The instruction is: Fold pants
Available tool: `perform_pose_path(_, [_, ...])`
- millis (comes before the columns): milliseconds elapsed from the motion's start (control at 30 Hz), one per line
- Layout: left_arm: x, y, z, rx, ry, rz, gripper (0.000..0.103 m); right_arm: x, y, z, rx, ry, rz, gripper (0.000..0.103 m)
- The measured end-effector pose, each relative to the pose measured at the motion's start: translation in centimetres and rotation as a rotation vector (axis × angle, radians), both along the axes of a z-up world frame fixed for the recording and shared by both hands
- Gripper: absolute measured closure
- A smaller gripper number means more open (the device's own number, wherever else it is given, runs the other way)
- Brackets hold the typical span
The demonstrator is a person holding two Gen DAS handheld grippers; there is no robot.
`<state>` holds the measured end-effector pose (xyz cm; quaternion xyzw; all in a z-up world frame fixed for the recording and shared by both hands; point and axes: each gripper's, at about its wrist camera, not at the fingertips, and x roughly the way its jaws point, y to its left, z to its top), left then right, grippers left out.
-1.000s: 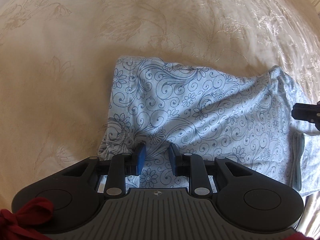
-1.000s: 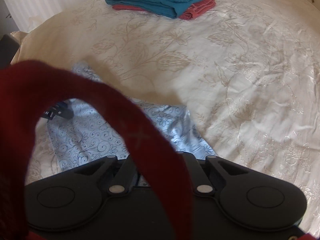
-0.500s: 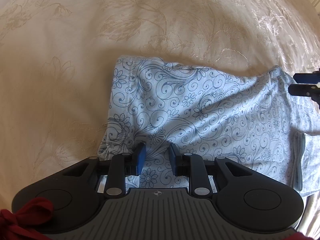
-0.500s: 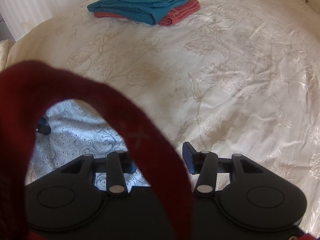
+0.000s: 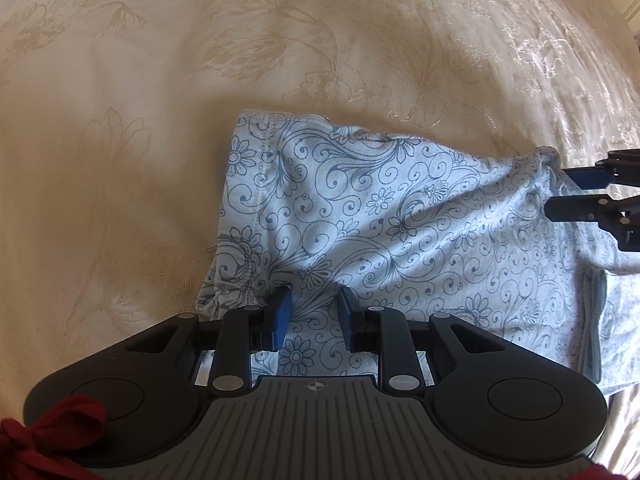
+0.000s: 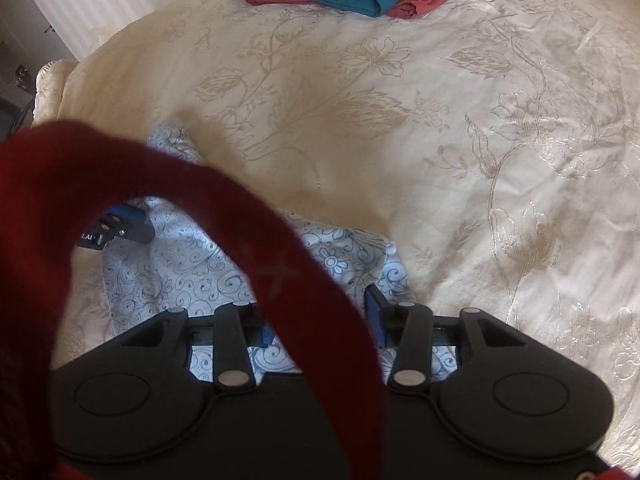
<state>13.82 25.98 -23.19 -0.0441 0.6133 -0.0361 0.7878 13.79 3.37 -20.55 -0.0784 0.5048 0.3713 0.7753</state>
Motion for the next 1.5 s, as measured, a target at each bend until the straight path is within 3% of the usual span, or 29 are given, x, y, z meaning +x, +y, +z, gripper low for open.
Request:
perform_pose_path(200, [-0.1, 0.4, 0.1, -0.022, -0.004, 0.008, 0.078, 1.3, -0.1, -0.4, -0.004, -0.001, -0.029, 0.050])
perform_pose_path(367, [-0.2, 0.7, 0.0, -0.033, -0.008, 0.009, 0.078, 1.5, -0.8, -0.9, 0.057, 0.154, 0.017, 0.050])
perform_pose_path(433, [-0.2, 0.8, 0.0, -0.035, -0.010, 0.011, 0.078, 1.7, -0.8, -1.0, 0.094, 0.167, 0.007, 0.050])
perform_pose_path(633, [-0.5, 0.8, 0.2, -0.039, -0.019, 0.011, 0.078, 4.3, -1.9, -1.5, 0.214, 0.118, -0.241, 0.053])
perform_pose_path(833, [-0.6, 1.0, 0.3, -0.048, -0.017, 0.031, 0.078, 4.3, -3.3, 0.9, 0.149, -0.018, -0.390, 0.059])
perform_pose_path(867, [-0.5, 1.1, 0.3, -0.048, -0.016, 0.035, 0.078, 3.9, -3.1, 1.5, 0.140, -0.043, -0.370, 0.069])
perform_pose_path(967, [-0.5, 1.0, 0.8, -0.043, -0.026, 0.033, 0.078, 2.4, -1.4, 2.2, 0.114, -0.055, -0.260, 0.084])
perform_pose_path(1067, [-0.4, 1.0, 1.8, -0.044, -0.059, 0.030, 0.078, 0.6, 0.9, 1.2, -0.001, -0.078, -0.142, 0.087])
perform_pose_path(1200, [0.6, 1.0, 3.7, -0.051, -0.135, 0.014, 0.078, 1.2, 0.2, -1.0, -0.169, -0.113, -0.287, 0.087])
perform_pose_path(1300, [1.9, 0.0, 4.8, -0.075, -0.181, -0.067, 0.078, 0.8, -0.6, 0.3, -0.131, -0.127, -0.359, 0.087])
perform_pose_path(1367, [2.8, -0.8, 4.8, -0.108, -0.183, -0.126, 0.078, -0.2, -0.6, 1.5, -0.093, -0.143, -0.342, 0.087])
perform_pose_path(1500, [4.6, -2.2, 2.9, -0.092, -0.158, -0.194, 0.078, -2.5, 0.1, 2.7, -0.071, -0.142, -0.342, 0.086])
